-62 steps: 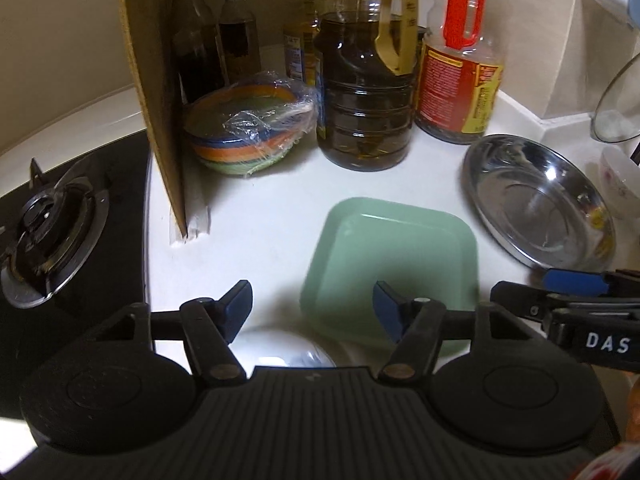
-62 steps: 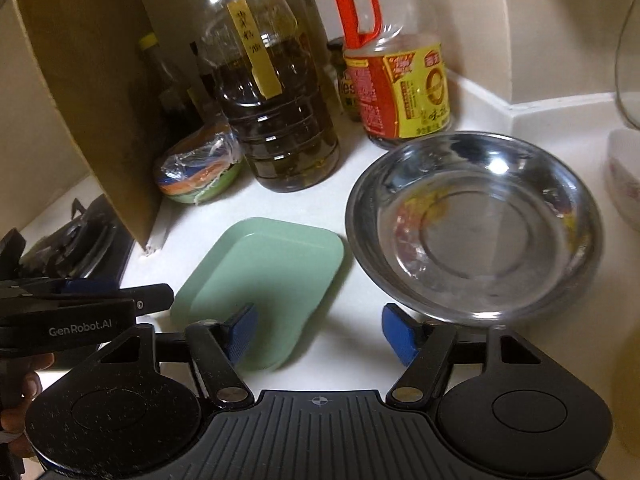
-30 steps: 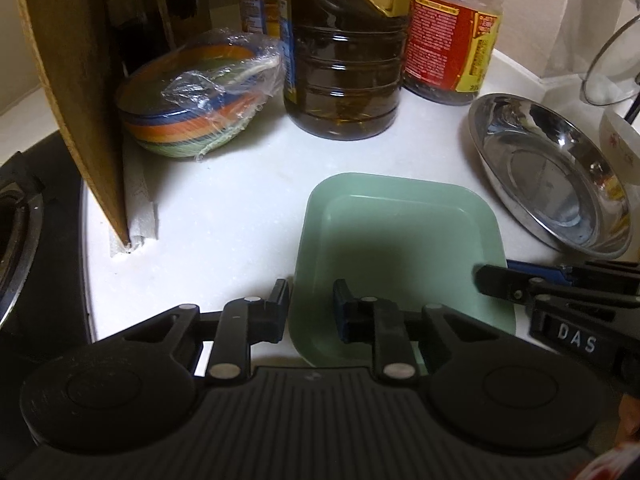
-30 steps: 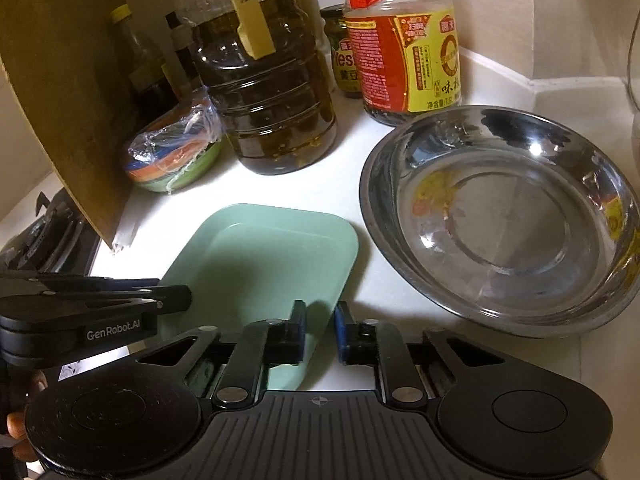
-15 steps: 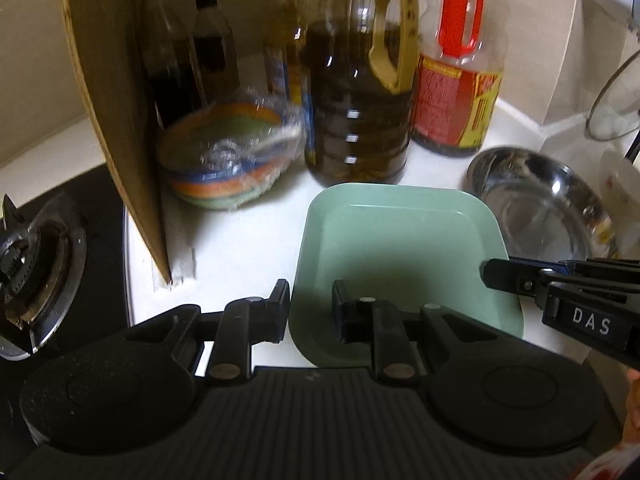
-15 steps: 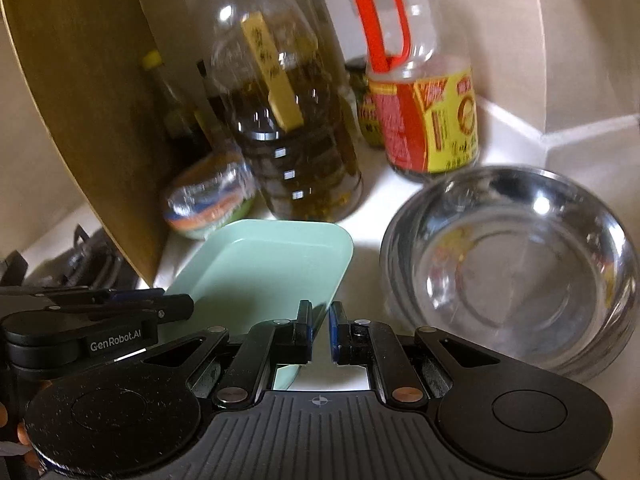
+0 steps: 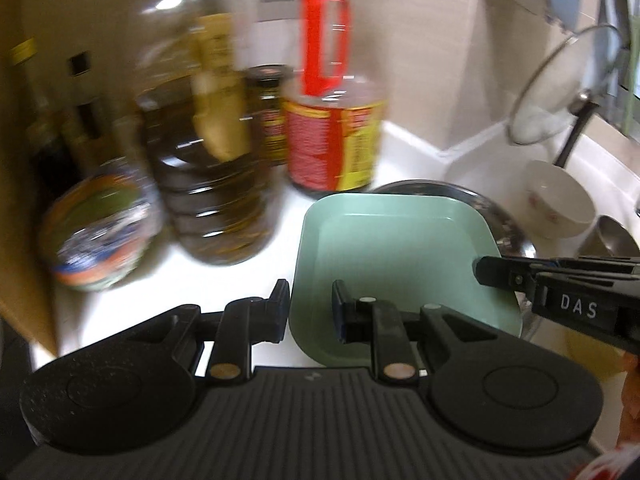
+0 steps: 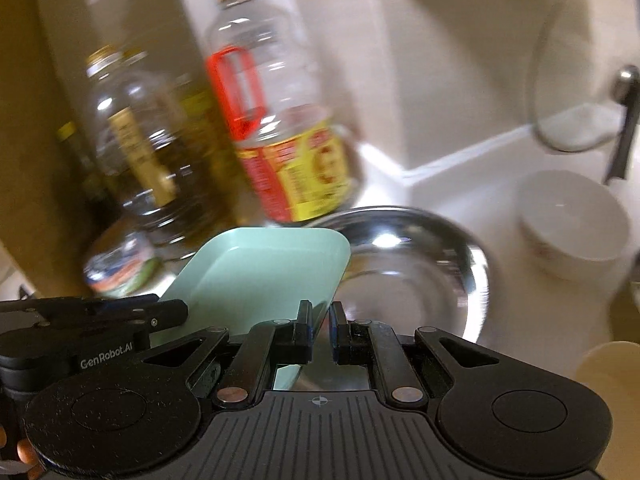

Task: Organize plates and bowls
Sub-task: 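Lift the green tray and carry it into the steel basin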

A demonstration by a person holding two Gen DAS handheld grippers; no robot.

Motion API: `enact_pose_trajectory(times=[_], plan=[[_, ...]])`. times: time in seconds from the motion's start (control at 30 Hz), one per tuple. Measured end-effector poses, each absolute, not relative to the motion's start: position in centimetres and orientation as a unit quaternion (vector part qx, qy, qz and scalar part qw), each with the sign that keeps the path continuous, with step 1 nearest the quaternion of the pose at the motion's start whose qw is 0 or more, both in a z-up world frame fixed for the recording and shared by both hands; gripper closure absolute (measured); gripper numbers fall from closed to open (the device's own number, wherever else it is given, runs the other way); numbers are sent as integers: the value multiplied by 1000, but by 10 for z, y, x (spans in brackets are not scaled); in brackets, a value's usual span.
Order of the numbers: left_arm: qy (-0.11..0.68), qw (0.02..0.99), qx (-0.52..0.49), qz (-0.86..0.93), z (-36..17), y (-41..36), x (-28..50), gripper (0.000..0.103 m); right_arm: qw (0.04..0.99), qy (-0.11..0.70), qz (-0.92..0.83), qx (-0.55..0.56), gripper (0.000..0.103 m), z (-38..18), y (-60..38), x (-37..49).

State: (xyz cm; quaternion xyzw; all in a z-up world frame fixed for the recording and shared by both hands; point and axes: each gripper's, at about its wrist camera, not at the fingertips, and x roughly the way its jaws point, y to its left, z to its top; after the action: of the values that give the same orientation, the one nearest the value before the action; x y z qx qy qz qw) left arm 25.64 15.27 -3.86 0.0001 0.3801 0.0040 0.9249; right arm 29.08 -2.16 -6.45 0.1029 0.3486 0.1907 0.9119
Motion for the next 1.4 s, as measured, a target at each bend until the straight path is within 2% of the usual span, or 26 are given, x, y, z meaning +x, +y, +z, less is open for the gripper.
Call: enact_pose_trajectory(times=[0.5, 1.4], plan=[[397, 917, 25, -36, -68, 101, 303, 83, 912, 380, 119, 103, 94, -95, -63, 320], [423, 905, 15, -38, -85, 98, 315, 81, 909, 392, 113, 89, 92, -104, -61, 341]])
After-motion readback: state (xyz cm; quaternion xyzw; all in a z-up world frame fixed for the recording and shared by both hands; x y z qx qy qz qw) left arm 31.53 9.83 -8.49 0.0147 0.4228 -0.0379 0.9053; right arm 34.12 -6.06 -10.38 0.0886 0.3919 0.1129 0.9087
